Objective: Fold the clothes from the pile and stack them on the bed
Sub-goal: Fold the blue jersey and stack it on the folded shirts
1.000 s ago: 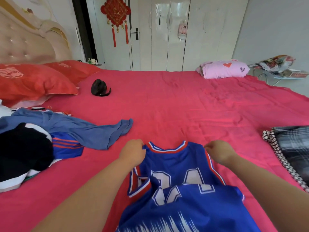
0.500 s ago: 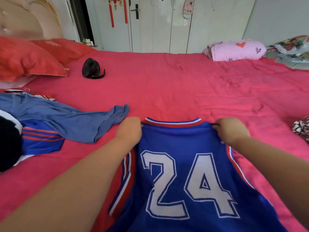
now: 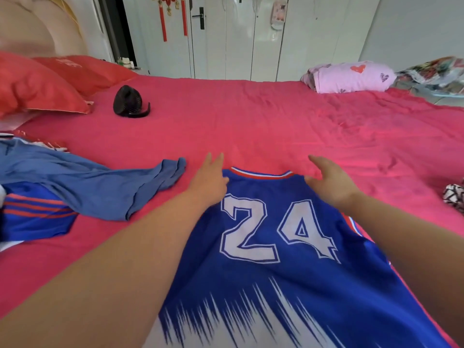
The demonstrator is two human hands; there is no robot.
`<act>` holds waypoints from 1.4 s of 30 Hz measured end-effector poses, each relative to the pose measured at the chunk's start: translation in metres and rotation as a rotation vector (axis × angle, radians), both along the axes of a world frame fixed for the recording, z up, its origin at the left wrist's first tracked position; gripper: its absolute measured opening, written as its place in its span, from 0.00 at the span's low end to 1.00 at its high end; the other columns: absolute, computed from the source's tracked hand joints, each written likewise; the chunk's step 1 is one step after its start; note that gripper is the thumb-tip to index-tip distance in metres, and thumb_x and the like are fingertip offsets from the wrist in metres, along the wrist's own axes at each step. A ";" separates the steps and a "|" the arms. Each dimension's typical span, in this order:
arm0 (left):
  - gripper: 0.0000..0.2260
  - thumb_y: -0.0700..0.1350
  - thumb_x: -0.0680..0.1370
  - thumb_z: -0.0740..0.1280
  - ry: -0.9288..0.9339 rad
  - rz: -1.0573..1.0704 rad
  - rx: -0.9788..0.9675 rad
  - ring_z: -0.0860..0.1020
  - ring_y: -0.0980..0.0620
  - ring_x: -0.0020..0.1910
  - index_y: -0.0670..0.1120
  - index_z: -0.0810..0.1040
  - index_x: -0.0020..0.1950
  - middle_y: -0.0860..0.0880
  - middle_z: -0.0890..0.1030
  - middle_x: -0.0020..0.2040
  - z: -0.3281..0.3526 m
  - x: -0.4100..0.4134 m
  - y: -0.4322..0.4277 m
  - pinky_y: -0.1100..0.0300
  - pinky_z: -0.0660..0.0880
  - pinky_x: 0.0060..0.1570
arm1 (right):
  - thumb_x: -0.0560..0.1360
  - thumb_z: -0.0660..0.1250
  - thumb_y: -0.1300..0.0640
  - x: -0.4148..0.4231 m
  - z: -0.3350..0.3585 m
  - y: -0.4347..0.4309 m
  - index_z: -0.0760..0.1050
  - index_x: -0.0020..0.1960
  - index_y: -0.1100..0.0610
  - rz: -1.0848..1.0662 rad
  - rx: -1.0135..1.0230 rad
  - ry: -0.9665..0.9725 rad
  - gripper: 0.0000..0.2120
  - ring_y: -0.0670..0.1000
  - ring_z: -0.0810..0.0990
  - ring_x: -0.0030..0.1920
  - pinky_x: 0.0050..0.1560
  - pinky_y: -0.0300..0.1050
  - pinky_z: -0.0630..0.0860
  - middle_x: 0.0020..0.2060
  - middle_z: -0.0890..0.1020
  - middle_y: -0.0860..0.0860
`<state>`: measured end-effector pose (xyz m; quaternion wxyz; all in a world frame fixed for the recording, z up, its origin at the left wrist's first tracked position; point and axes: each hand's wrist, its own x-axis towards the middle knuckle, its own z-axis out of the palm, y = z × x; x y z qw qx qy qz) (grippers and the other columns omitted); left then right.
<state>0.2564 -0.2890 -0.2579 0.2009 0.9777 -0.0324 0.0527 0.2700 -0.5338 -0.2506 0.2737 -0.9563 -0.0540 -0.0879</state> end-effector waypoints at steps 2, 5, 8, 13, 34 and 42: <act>0.28 0.49 0.81 0.58 0.071 -0.076 0.046 0.48 0.47 0.76 0.48 0.49 0.77 0.44 0.49 0.77 -0.019 -0.019 0.001 0.53 0.49 0.73 | 0.79 0.59 0.56 -0.016 -0.020 0.000 0.60 0.74 0.53 0.105 -0.085 0.012 0.24 0.51 0.58 0.74 0.70 0.42 0.54 0.73 0.61 0.55; 0.25 0.60 0.80 0.50 0.195 -0.093 0.368 0.44 0.47 0.76 0.57 0.49 0.76 0.49 0.46 0.78 -0.044 -0.040 0.017 0.43 0.42 0.72 | 0.81 0.49 0.46 -0.037 -0.049 -0.013 0.53 0.75 0.46 0.184 -0.488 0.124 0.23 0.49 0.53 0.75 0.73 0.50 0.53 0.75 0.58 0.48; 0.26 0.63 0.79 0.46 0.277 0.097 0.412 0.42 0.44 0.76 0.60 0.46 0.76 0.51 0.44 0.78 -0.050 -0.049 0.036 0.41 0.38 0.71 | 0.80 0.43 0.42 -0.047 -0.058 -0.030 0.45 0.75 0.42 0.048 -0.677 0.324 0.25 0.51 0.47 0.76 0.73 0.59 0.46 0.76 0.49 0.44; 0.26 0.59 0.81 0.47 -0.067 0.038 0.328 0.47 0.49 0.76 0.53 0.48 0.77 0.49 0.49 0.78 -0.032 -0.074 0.010 0.48 0.43 0.73 | 0.81 0.43 0.45 -0.072 -0.028 -0.013 0.47 0.76 0.46 0.070 -0.635 0.174 0.24 0.51 0.48 0.76 0.72 0.58 0.47 0.76 0.53 0.46; 0.45 0.78 0.58 0.45 0.245 -0.497 0.283 0.32 0.58 0.70 0.63 0.37 0.71 0.60 0.35 0.71 -0.025 -0.348 0.012 0.59 0.28 0.67 | 0.72 0.41 0.27 -0.340 -0.043 -0.062 0.65 0.69 0.41 0.288 -0.400 0.201 0.34 0.56 0.71 0.67 0.63 0.58 0.70 0.66 0.74 0.50; 0.22 0.53 0.81 0.55 0.235 -0.225 0.255 0.54 0.50 0.75 0.55 0.59 0.74 0.50 0.56 0.76 -0.024 -0.380 0.039 0.55 0.51 0.72 | 0.69 0.54 0.30 -0.377 -0.036 -0.097 0.52 0.73 0.39 0.232 -0.517 0.351 0.35 0.48 0.53 0.75 0.73 0.45 0.56 0.75 0.56 0.46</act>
